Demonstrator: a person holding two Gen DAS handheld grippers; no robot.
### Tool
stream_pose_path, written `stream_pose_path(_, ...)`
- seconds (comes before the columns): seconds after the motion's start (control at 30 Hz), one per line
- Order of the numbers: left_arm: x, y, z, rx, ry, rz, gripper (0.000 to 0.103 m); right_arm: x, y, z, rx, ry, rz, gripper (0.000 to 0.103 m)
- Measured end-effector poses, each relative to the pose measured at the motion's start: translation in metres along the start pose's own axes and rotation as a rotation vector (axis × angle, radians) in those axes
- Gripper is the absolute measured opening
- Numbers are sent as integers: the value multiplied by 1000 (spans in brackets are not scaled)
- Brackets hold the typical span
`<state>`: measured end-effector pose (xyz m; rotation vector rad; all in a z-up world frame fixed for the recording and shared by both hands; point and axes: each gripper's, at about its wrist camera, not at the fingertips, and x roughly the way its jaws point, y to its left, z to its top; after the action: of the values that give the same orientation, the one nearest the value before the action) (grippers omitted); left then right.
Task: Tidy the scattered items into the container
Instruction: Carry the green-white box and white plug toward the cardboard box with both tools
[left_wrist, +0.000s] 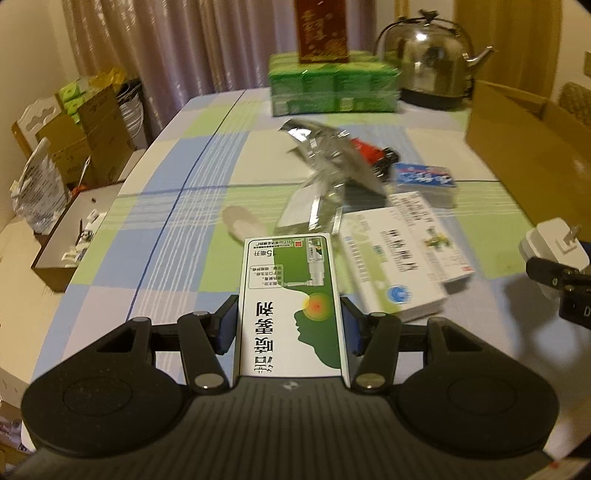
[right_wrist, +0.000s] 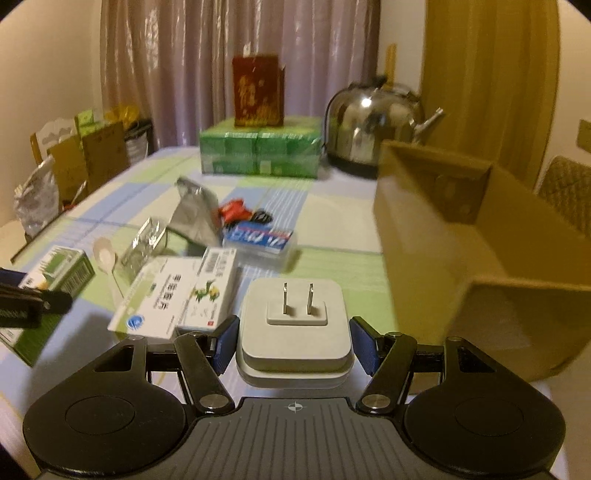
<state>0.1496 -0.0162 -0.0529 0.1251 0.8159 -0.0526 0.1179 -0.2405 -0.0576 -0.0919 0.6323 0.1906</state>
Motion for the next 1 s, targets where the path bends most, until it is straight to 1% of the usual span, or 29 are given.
stream_pose_path(0.17,-23,-31,13,54,-39,-67,51,-38,-22,15,15,-63,-43,61)
stream_pose_path(0.3,-38,-68,35,100,-79,-167,51,-60,-52,33,27,-115,-101,61)
stream_pose_path(0.43,-50,-112,65,156,-129,-271,51,-66,-91,53,57,-132,-149,61)
stream_pose_path(0.53,-53,-145,88,186,-150,-352,51,-62,-120,66,66,-130,-173,61)
stream_pose_path(0.6,-51,-167,104,196,-151,-405,51,-56,-138,71,62,-129,-189,61)
stream_pose_path(0.7,-43,-197,124,219,-159,-452,51,-43,-165,77,65,-111,-210,61)
stream_pose_path(0.77,-35,-214,136,218,-146,-488,51,-35,-181,78,65,-93,-216,61)
stream_pose_path(0.87,-18,-236,154,232,-130,-511,51,-22,-195,76,51,-64,-215,61)
stream_pose_path(1.0,2,-258,166,245,-101,-526,51,-6,-209,71,30,-31,-210,61)
